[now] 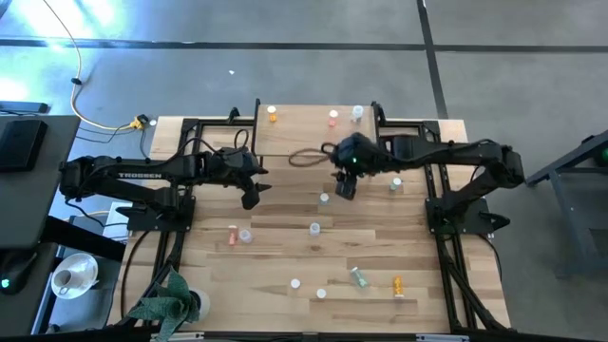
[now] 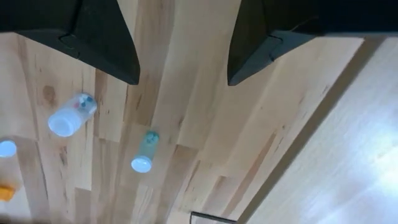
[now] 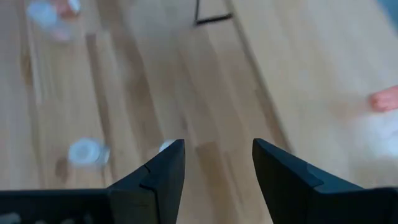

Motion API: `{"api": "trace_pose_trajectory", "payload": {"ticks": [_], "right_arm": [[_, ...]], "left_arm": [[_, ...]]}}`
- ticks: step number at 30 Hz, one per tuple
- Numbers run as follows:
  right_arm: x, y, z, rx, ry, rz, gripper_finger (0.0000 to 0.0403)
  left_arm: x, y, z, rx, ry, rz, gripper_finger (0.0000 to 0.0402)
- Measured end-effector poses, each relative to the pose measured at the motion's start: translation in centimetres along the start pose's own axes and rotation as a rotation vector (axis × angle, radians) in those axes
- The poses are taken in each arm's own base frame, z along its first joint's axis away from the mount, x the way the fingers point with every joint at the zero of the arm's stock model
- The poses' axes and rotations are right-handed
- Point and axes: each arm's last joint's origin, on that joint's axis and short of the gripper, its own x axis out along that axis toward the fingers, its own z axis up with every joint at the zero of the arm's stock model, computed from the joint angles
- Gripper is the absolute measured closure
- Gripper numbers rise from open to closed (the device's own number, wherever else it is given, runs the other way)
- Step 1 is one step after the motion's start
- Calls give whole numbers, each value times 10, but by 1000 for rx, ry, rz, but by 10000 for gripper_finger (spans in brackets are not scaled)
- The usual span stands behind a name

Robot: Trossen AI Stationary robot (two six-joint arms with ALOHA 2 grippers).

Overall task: Pick and place medicine bottles onto shelf by color
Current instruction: Put the top left blue pill bottle on the shelf

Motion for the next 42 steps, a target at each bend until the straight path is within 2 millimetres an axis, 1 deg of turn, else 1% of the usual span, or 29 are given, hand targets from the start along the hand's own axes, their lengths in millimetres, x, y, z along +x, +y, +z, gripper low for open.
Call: {"api": "trace_pose_trajectory", "payload": {"ticks": [4,8,10,13,18,23,27,30,37,42], "right_arm": [[3,12,-18,-5,11,-5,224],[-1,20,-34,15,-45,-5,224],[-2,24,-42,33,-79,7,224],[-4,29,-52,51,-131,26,224],[0,36,-65,69,-201,-5,224],[3,43,-70,80,-268,-99,224],[1,47,-71,135,-304,-170,224],[-2,51,-73,144,-329,-220,224],[-7,59,-76,145,-365,-276,224],[-8,62,-77,137,-367,-265,224]], "left_arm": [[0,-4,2,15,-19,-14,171],[0,-9,6,52,-71,-34,171],[3,-12,8,81,-88,-45,172],[11,-17,9,123,-103,-57,171],[34,-24,10,182,-130,-72,172],[60,-28,7,186,-140,-77,173],[79,-29,1,185,-132,-77,173],[92,-31,2,186,-111,-78,173],[118,-37,11,211,-81,-89,173],[133,-43,16,217,-71,-99,173]]}}
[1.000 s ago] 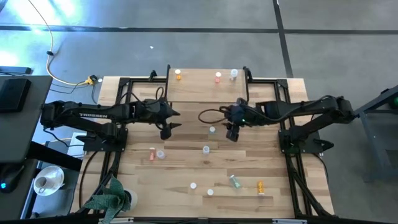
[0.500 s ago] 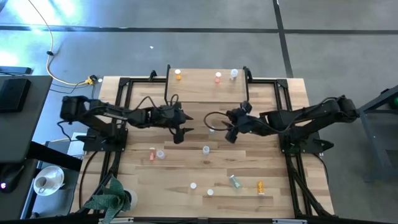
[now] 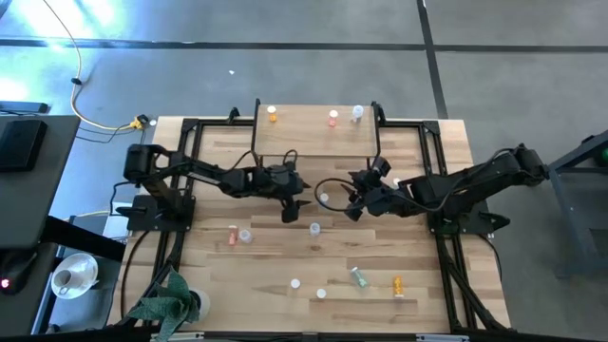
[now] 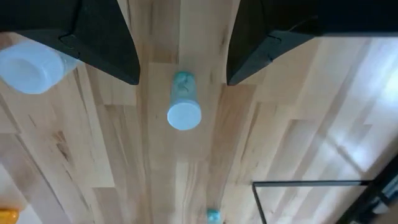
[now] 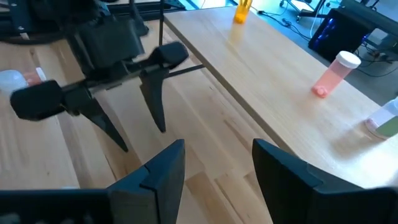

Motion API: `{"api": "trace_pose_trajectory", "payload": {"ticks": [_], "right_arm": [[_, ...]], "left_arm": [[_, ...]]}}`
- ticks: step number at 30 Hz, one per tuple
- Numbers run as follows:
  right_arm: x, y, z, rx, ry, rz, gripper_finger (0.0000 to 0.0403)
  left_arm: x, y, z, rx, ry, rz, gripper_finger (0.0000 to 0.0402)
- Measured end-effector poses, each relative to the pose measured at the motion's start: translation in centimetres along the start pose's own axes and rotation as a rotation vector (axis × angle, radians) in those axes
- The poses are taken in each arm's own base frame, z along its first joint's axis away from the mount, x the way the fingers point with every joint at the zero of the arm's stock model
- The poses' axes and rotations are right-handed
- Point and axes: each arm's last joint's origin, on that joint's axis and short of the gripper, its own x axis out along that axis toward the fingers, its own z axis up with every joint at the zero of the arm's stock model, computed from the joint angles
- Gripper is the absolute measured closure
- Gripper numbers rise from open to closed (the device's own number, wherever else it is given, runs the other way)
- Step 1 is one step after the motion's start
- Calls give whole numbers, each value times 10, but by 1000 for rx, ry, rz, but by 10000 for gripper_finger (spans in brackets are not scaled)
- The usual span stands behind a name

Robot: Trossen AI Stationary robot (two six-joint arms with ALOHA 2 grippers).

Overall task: Pick and place medicine bottles onto shelf by color
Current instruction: Put the top left blue pill bottle on the shelf

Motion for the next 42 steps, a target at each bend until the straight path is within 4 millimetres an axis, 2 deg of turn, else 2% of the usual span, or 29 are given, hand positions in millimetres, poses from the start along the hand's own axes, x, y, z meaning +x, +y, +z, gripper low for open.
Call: {"api": "trace_pose_trajectory", "payload": {"ticks": [14,31,42], "right_arm": [[0,0,0,-1,1,1,224],[0,0,0,0,1,2,224],[0,0,0,-1,1,2,224]], "left_arm": [[37,-6,5,24,29,-29,173],[42,-8,8,11,9,-11,173],[66,-8,9,12,30,-6,173]]}}
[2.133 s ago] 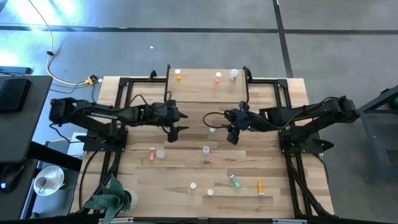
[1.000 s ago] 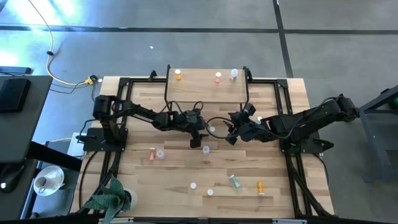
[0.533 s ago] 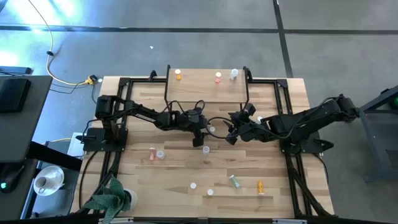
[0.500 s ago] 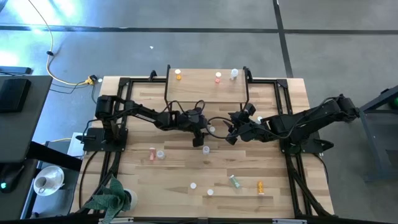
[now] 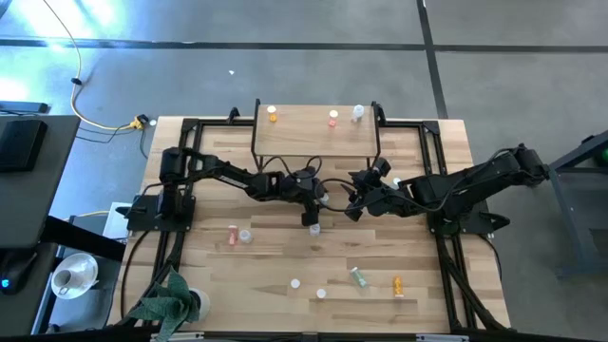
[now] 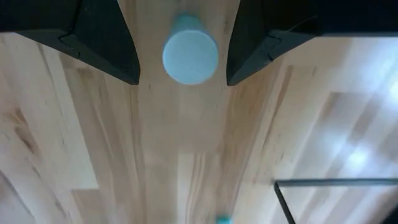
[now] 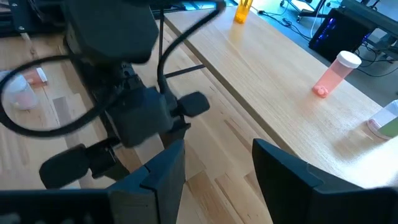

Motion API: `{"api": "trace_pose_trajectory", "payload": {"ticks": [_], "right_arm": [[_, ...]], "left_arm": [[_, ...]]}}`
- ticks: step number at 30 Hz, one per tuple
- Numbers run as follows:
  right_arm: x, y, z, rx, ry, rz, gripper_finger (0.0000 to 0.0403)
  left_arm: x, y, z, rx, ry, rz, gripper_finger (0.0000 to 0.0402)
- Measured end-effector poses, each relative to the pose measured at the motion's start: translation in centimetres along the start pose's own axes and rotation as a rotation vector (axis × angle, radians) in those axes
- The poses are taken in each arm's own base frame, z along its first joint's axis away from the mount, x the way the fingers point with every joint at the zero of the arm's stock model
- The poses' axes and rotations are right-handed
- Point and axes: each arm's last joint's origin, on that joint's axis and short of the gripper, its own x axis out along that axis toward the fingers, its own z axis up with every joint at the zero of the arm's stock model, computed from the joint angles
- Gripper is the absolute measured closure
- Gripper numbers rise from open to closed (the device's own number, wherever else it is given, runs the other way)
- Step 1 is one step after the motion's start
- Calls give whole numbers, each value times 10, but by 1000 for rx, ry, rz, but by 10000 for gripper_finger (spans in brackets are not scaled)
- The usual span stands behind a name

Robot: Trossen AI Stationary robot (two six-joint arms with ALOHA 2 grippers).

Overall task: Pick and place medicine bottles onto shelf by color
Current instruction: Put the top left blue pill bottle on the shelf

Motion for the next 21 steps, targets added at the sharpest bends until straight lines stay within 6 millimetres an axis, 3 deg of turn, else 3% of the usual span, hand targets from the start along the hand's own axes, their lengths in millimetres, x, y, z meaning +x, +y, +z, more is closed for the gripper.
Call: {"api": "trace_pose_trajectory", "payload": {"ticks": [8,21], "right_arm": [[0,0,0,-4,2,0,224],[0,0,0,-4,2,0,224]], "left_arm": [[-1,1,-1,2,38,52,181],[-2,1,-2,19,49,50,277]]}}
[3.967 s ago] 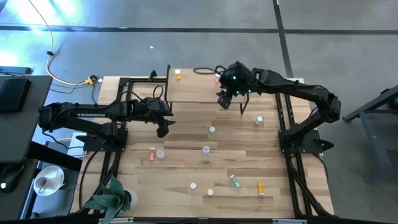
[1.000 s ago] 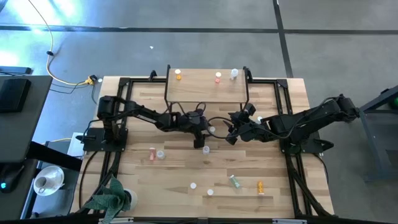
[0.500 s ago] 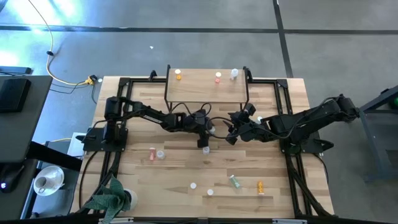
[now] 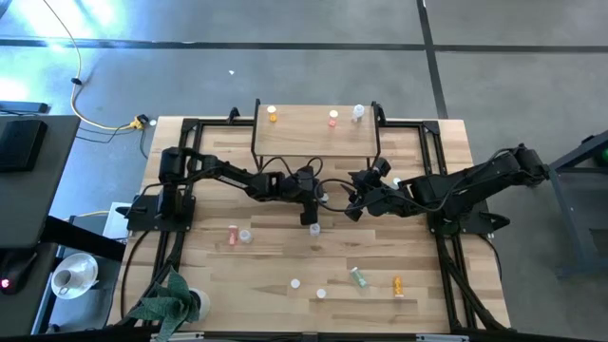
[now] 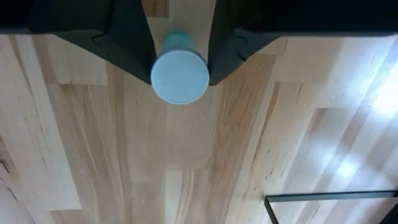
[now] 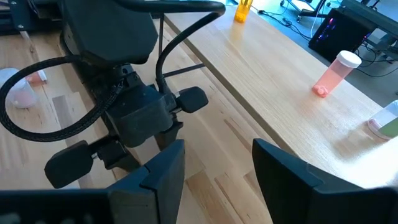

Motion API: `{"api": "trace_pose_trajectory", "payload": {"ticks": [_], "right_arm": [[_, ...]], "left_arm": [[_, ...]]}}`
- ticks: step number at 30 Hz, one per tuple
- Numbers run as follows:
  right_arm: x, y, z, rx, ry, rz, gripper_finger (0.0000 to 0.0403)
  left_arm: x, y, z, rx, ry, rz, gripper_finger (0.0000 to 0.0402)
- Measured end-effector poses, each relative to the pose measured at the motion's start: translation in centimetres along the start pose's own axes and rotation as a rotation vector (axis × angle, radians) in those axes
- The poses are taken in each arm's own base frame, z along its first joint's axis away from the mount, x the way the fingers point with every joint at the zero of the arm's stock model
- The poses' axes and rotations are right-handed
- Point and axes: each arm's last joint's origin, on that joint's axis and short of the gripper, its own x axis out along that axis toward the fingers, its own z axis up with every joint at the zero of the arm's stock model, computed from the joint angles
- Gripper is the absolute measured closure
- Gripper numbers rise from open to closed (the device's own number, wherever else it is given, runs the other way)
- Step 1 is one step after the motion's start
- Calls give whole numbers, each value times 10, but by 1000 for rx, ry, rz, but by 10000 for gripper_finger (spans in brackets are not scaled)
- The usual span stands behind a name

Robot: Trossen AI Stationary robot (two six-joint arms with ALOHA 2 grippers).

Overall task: Pick and place medicine bottles onto shelf by color
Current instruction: Put the top left blue pill bottle on the shelf

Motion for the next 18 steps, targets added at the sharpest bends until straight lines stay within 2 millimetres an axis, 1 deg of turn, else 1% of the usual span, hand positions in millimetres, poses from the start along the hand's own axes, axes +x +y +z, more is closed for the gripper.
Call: {"api": "trace_pose_trajectory", "payload": {"ticks": [5,11,15,18], "right_arm": [[0,0,0,0,0,0,224],[0,0,0,0,0,0,224],[0,0,0,-3,3,-1,224],[0,0,0,-1,3,-1,224]], "left_arm": [[0,0,0,1,0,0,297],[-2,0,1,1,-1,-7,298],[-14,1,12,-3,-42,-66,299],[-31,4,27,-3,-91,-80,298]]}}
